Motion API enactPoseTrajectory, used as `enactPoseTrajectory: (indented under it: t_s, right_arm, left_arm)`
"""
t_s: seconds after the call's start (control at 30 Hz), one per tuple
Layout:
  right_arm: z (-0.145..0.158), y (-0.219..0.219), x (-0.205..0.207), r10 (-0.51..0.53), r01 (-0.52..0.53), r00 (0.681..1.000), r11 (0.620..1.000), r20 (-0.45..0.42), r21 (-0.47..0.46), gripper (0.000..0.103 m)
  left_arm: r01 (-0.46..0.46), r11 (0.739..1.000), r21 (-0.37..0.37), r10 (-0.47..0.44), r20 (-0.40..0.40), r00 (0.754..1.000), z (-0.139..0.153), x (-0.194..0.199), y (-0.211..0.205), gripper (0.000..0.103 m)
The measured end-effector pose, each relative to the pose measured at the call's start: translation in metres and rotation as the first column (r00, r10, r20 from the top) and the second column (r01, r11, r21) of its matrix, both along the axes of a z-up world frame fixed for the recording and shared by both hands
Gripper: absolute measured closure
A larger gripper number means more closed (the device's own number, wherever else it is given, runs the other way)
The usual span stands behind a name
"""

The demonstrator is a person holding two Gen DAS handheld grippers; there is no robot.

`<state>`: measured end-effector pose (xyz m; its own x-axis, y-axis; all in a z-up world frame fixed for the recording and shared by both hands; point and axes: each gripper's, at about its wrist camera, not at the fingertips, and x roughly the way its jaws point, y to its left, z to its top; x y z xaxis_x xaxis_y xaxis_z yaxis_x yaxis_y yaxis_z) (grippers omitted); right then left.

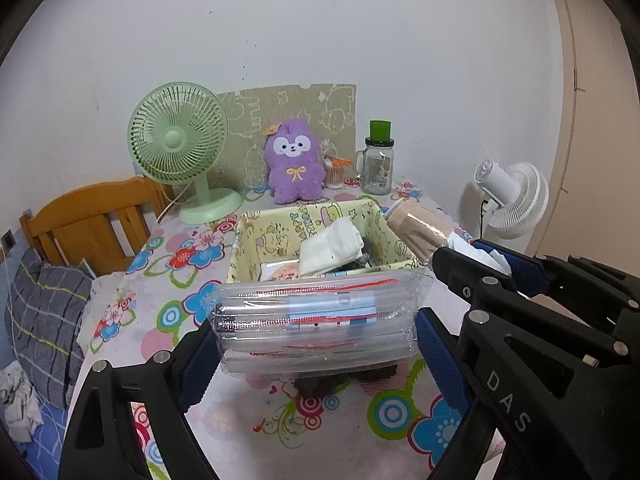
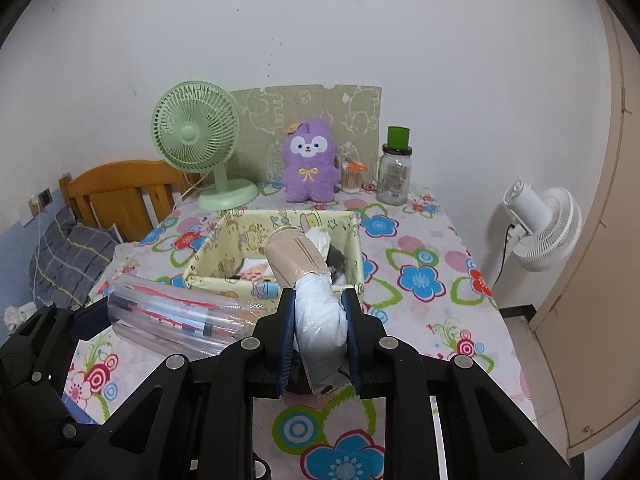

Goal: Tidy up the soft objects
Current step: 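Lift the white rolled sock with the right tool while the left tool lifts the pen pouch toward the basket, then lower the white sock into the basket and open the right tool while the left tool holds the pouch above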

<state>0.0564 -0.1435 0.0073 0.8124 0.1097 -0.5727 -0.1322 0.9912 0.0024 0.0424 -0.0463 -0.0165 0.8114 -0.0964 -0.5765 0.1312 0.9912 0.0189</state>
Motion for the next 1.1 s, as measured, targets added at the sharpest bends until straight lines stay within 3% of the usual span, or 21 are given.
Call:
enactPoseTrajectory:
  t_s: [0.47,1.1]
  right_arm:
    - [0.012,0.003,0.016,0.015,-0.015,1.0,1.0,0.009,-0.005,0.078]
    - [0.005,0.012,0.068,0.043,-0.043,0.999,0.999,-0.025,0.004,0.078]
  left_arm:
    - [-0.002,1.0,0.02,0.002,0.012,1.0,0.011,0.02,-0.001,0.011]
    - [-0.035,0.999,0.035,0.035,-0.01,0.999,0.008,0.064,0.009,0.011]
